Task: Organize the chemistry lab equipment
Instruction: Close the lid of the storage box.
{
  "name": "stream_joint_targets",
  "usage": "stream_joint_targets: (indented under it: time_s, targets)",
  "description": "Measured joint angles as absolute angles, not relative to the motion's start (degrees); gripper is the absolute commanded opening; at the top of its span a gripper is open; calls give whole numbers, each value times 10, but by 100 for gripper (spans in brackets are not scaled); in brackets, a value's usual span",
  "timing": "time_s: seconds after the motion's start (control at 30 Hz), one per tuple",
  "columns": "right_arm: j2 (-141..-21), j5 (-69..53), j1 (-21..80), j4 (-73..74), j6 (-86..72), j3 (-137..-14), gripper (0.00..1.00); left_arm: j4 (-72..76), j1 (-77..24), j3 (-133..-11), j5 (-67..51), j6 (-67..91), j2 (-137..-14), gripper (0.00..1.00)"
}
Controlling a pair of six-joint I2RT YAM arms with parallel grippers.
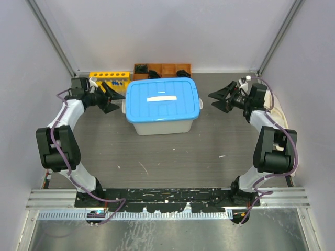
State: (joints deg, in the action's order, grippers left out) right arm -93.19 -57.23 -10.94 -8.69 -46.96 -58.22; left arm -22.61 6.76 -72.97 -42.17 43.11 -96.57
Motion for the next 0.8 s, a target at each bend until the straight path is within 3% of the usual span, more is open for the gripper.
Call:
stream_joint_targets:
  time_s: [0.37, 0.8]
  targets:
    - [-934, -608, -94, -292, -593, -483, 82, -184, 87, -695, -442, 465, -954, 65]
    - [-1005, -610, -74, -380, -642, -481, 82, -169, 99, -693, -452, 487, -954, 64]
